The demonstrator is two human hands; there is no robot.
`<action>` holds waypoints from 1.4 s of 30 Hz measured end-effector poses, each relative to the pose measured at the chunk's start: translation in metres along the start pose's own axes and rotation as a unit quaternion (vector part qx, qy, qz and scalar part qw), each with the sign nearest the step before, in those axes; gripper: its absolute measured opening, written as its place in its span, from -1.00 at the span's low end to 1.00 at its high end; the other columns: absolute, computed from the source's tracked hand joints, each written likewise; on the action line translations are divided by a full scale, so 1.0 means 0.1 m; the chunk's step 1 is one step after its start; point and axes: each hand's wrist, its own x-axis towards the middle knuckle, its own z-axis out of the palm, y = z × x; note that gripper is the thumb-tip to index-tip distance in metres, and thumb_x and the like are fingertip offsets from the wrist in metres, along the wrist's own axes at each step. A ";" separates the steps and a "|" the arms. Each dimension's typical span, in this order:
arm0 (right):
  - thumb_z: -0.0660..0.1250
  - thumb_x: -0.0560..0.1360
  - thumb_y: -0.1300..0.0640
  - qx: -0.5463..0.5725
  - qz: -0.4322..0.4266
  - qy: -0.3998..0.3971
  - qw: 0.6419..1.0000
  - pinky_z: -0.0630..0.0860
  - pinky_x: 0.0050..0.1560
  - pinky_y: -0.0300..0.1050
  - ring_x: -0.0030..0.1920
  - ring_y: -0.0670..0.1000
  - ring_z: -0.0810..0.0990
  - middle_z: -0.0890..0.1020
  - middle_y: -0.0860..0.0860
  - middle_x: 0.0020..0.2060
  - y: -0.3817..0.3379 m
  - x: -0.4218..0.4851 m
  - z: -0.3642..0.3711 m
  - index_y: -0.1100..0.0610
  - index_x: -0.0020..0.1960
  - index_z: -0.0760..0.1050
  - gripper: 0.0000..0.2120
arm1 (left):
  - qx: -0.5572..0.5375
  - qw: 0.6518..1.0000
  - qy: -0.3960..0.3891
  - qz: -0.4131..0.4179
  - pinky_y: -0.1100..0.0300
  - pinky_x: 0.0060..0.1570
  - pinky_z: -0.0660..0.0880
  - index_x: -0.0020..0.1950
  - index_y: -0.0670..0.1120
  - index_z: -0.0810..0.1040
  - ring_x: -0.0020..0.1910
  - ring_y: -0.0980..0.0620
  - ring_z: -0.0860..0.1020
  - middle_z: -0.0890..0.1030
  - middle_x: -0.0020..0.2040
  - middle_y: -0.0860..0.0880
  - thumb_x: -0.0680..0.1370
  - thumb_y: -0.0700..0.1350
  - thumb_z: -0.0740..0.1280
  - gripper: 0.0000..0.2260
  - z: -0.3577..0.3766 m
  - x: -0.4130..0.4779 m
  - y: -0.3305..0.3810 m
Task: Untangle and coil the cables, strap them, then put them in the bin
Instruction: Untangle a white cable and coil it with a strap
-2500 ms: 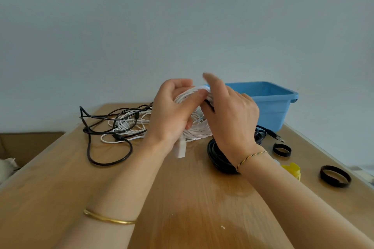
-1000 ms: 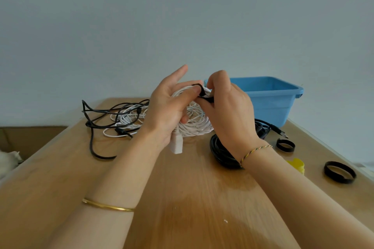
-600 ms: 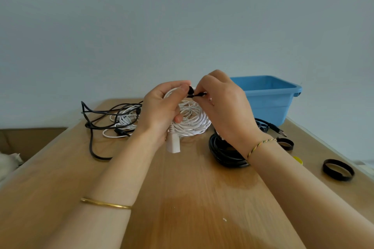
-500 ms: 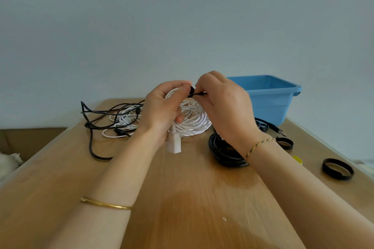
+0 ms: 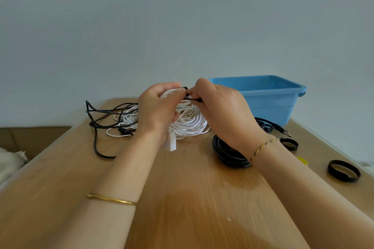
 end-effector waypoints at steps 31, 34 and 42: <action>0.23 0.54 0.25 0.200 0.261 0.004 0.944 0.47 -0.12 0.01 -0.17 0.07 0.49 0.53 0.01 -0.17 -0.03 0.06 -0.11 0.13 -0.08 0.34 -0.92 | 0.005 0.985 -0.173 -0.003 0.29 -0.56 0.27 -0.17 -0.14 0.49 -0.56 0.15 0.28 0.41 -0.52 0.09 0.57 -0.29 0.27 -0.87 0.10 -0.16 0.08; 0.15 0.56 0.25 0.240 0.275 0.003 0.931 0.47 -0.13 -0.01 -0.11 0.08 0.48 0.47 0.02 -0.12 -0.06 0.06 -0.06 0.11 -0.06 0.31 -0.93 | 0.038 0.983 -0.178 0.019 0.30 -0.55 0.29 -0.13 -0.15 0.49 -0.57 0.17 0.30 0.42 -0.58 0.13 0.58 -0.27 0.26 -0.90 0.09 -0.16 0.12; 0.17 0.57 0.25 0.299 0.316 -0.008 0.900 0.46 -0.21 -0.15 -0.25 -0.06 0.46 0.47 -0.05 -0.22 -0.05 0.12 -0.15 0.13 0.01 0.34 -0.95 | 0.057 0.975 -0.214 0.033 0.29 -0.55 0.32 -0.03 -0.14 0.51 -0.57 0.13 0.37 0.55 -0.35 -0.03 0.52 -0.28 0.36 -0.91 0.04 -0.14 0.17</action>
